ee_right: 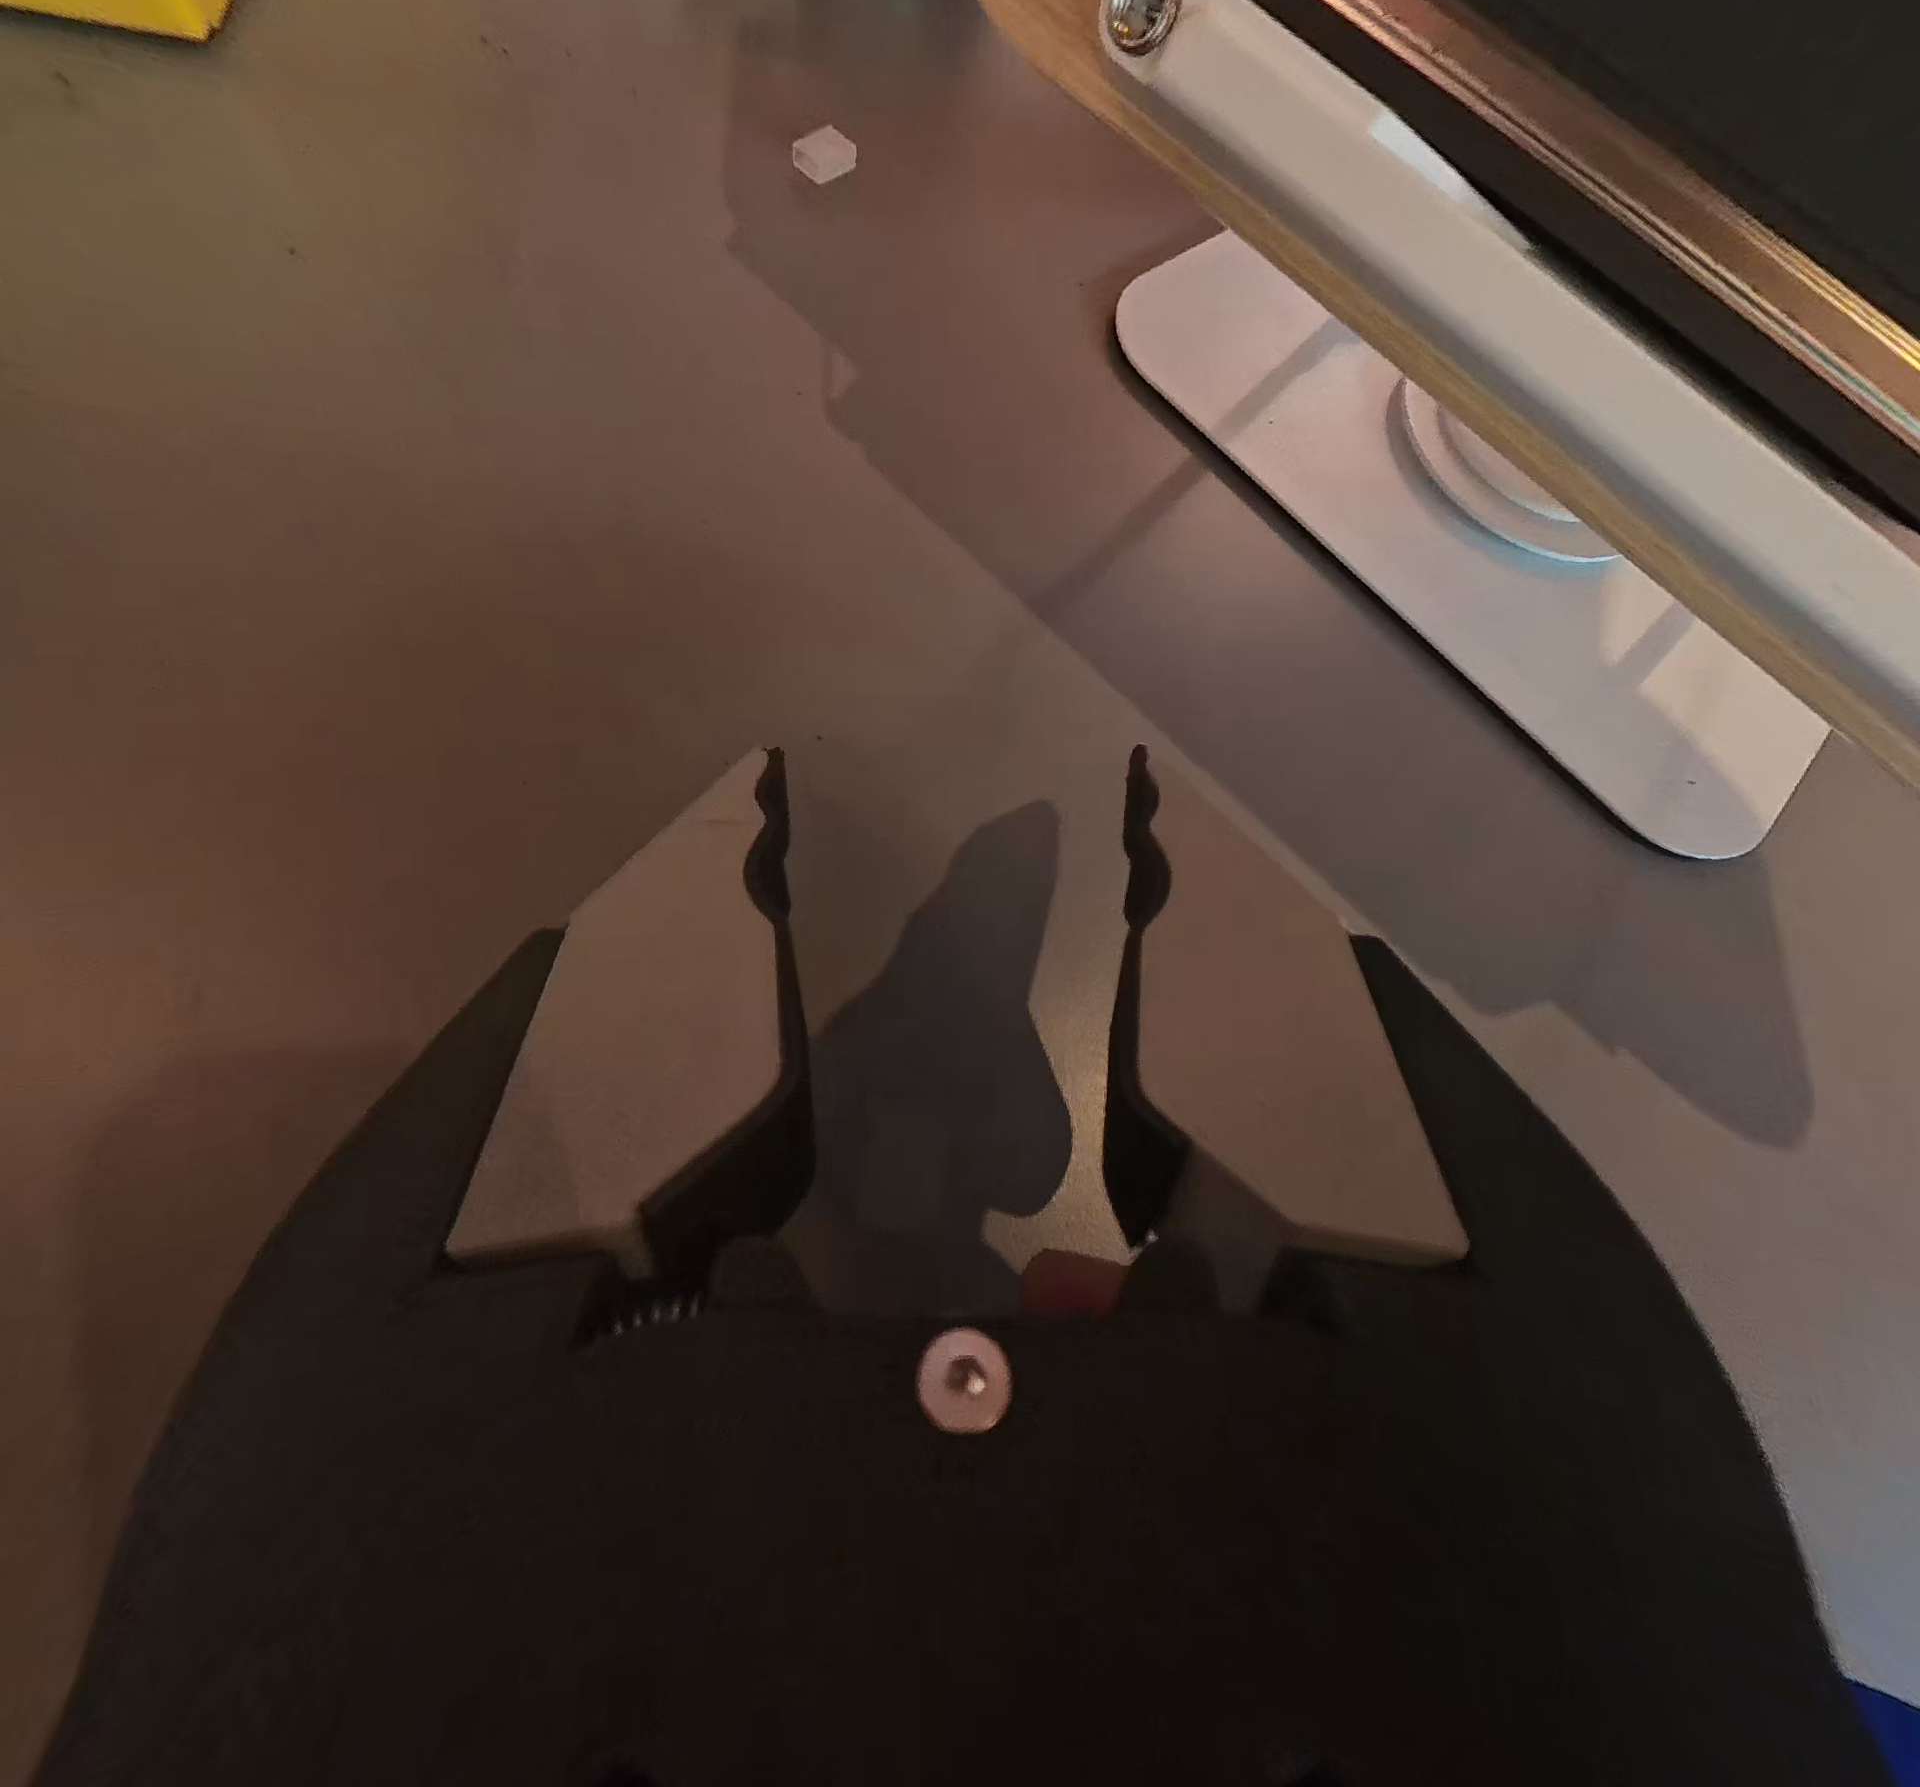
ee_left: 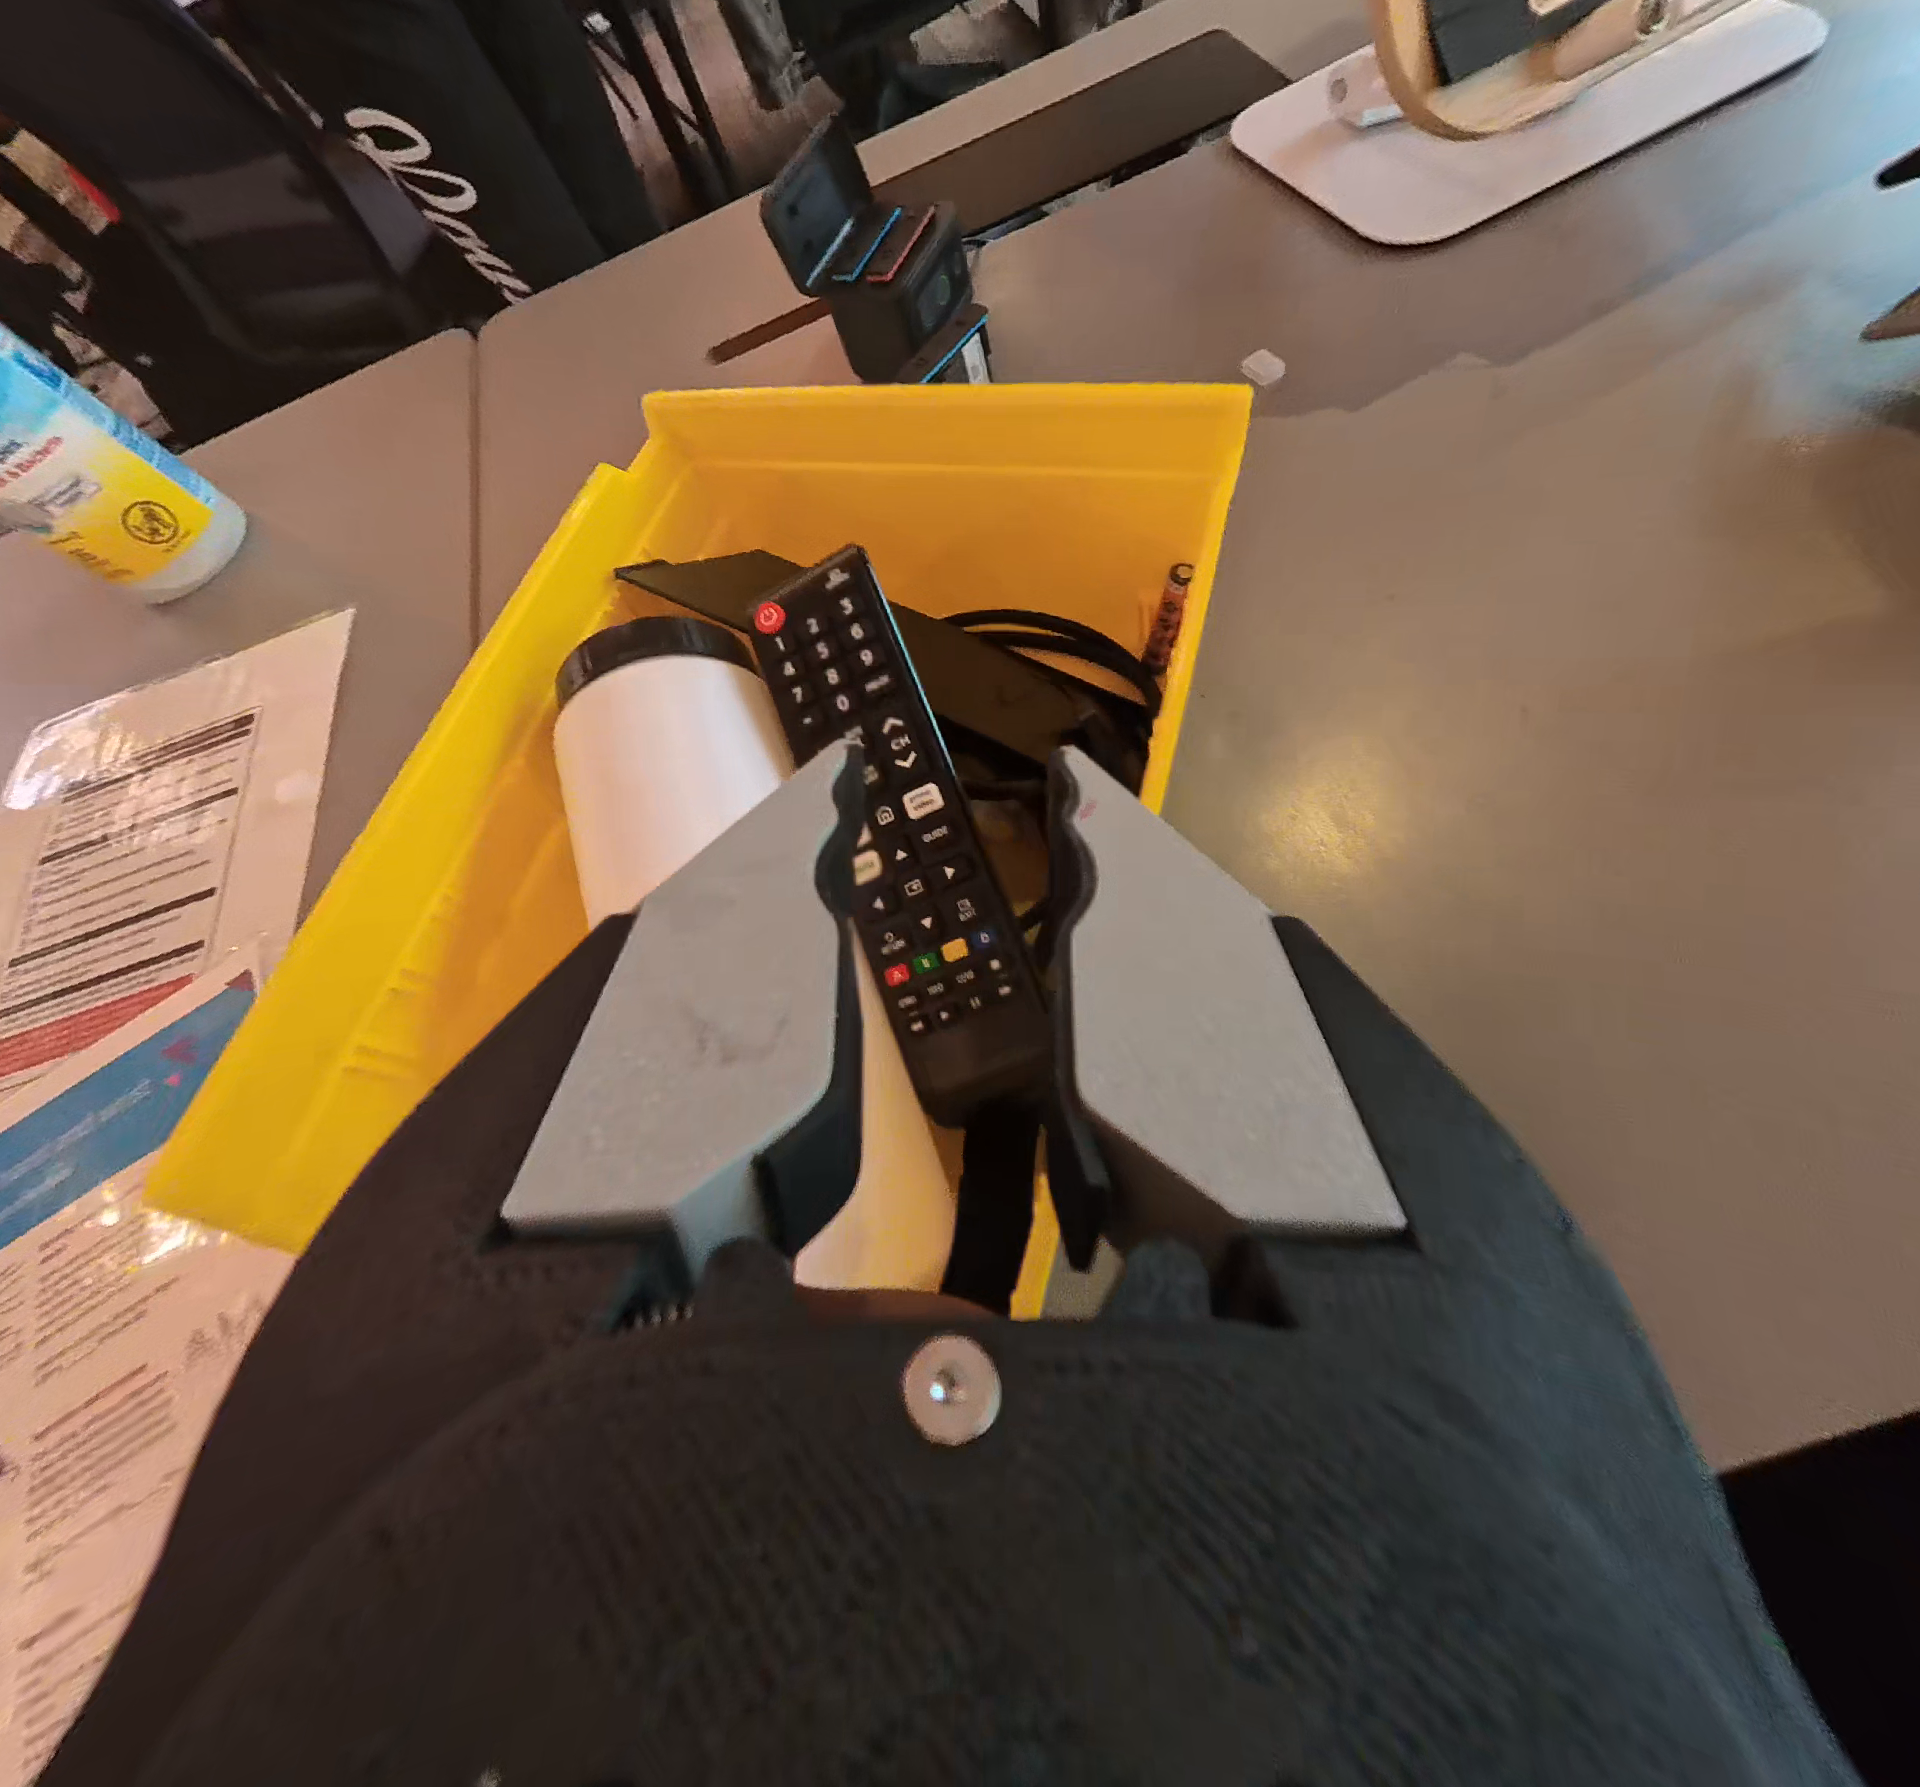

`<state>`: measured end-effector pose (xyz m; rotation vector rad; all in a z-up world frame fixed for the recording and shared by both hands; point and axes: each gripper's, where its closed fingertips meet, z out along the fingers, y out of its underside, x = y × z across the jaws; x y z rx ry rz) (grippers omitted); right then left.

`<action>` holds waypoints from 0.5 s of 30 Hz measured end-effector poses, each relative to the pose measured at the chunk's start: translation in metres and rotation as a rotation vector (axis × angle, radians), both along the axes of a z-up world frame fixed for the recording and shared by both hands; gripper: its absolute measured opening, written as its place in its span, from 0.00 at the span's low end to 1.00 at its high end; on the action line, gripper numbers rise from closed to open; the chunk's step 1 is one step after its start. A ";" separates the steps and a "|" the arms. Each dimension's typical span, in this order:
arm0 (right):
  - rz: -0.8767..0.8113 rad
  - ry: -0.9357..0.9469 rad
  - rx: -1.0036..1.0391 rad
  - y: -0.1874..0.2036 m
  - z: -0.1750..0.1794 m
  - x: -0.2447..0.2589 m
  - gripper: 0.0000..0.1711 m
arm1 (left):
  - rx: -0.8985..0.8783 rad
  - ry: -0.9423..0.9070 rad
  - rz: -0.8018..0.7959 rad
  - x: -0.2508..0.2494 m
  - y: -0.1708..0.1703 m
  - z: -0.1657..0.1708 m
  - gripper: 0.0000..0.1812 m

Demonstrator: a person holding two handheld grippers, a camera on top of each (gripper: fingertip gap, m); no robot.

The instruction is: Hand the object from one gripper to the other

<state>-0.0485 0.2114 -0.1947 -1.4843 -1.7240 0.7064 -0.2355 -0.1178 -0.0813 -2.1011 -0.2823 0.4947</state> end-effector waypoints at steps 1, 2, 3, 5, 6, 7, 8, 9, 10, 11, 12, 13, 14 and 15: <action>0.000 0.010 -0.011 0.000 0.002 0.000 0.36 | 0.002 0.000 -0.004 0.001 -0.001 -0.003 0.19; -0.001 0.020 -0.021 0.001 0.003 0.000 0.36 | 0.007 0.002 -0.002 0.000 -0.002 -0.003 0.19; 0.000 0.028 -0.029 0.001 0.004 0.001 0.35 | 0.017 0.007 0.000 -0.001 -0.002 -0.001 0.19; -0.001 0.035 -0.039 0.001 0.006 0.001 0.34 | 0.039 0.016 -0.010 0.000 -0.002 0.002 0.19; -0.005 0.039 -0.040 0.002 0.006 0.001 0.34 | 0.047 0.019 -0.009 0.000 -0.002 0.003 0.19; -0.010 0.045 -0.042 0.003 0.007 0.001 0.34 | 0.058 0.026 -0.003 0.000 -0.002 0.005 0.19; -0.012 0.049 -0.044 0.003 0.008 0.001 0.33 | 0.072 0.040 0.003 -0.001 -0.003 0.007 0.19; -0.012 0.052 -0.047 0.003 0.008 0.001 0.33 | 0.087 0.058 0.009 -0.001 -0.004 0.010 0.18; -0.012 0.055 -0.047 0.003 0.008 0.001 0.33 | 0.098 0.074 0.015 -0.001 -0.004 0.011 0.18; -0.014 0.056 -0.045 0.003 0.009 0.001 0.33 | 0.102 0.084 0.014 0.000 -0.005 0.012 0.17; -0.014 0.058 -0.040 0.003 0.009 0.001 0.32 | 0.099 0.088 0.001 0.003 -0.004 0.011 0.13; -0.013 0.059 -0.035 0.003 0.009 0.001 0.32 | 0.089 0.088 -0.016 0.006 -0.004 0.009 0.06; -0.012 0.058 -0.030 0.003 0.009 0.001 0.31 | 0.081 0.093 -0.019 0.007 -0.004 0.007 0.04; -0.010 0.057 -0.027 0.002 0.009 0.001 0.31 | 0.077 0.099 -0.017 0.007 -0.004 0.006 0.05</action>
